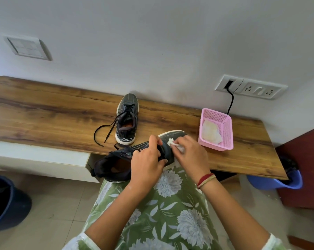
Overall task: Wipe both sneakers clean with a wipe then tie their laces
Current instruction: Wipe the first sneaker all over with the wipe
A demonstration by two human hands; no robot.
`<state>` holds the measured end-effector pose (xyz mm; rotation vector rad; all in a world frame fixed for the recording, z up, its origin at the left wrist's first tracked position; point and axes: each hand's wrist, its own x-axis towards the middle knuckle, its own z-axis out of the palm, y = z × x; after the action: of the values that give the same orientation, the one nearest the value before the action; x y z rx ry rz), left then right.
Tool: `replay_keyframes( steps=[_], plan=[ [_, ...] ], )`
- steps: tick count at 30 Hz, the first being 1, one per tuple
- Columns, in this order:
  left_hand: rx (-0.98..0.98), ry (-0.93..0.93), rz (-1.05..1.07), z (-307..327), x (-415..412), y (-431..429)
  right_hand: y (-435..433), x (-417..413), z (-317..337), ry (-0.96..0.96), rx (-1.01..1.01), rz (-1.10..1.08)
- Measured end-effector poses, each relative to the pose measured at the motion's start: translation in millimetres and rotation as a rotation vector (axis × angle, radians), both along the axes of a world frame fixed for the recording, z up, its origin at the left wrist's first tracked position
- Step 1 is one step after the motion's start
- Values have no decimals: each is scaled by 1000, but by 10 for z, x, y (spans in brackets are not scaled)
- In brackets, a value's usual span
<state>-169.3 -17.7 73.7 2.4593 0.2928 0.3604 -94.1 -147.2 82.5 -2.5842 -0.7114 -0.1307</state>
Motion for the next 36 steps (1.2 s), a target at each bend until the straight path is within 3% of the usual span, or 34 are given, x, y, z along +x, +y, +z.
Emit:
replay_keyframes(
  steps=[3,6,8,11,14,17,20,23,26,30,33,36],
  plan=[
    [5,-1,-9,9,6,-14,-88,151,41,-57,-38,-122],
    [7,-5,-1,12,17,-17,-89,208,104,-18,49,-207],
    [-7,-5,16,5,23,2,-9,116,113,34,111,-127],
    [-15,-5,13,4,8,27,23,7,20,5,14,3],
    [0,-9,-12,10,-3,4,-69,133,50,-54,-36,-99],
    [7,-7,-16,7,-1,-17,-138,246,144,-24,44,-220],
    [-7,-18,4,-4,6,0,-30,130,196,100,168,-101],
    [2,-11,7,-11,-3,18,56,-35,89,99,61,44],
    [2,-11,-8,-19,-1,13,-32,92,70,-20,-32,-82],
    [6,-5,-15,-12,6,-9,-125,195,132,-5,136,-259],
    [-3,-2,-1,-15,13,1,26,33,122,138,252,-122],
    [7,-10,-1,-9,-7,6,105,-88,11,91,126,-3]
  ],
)
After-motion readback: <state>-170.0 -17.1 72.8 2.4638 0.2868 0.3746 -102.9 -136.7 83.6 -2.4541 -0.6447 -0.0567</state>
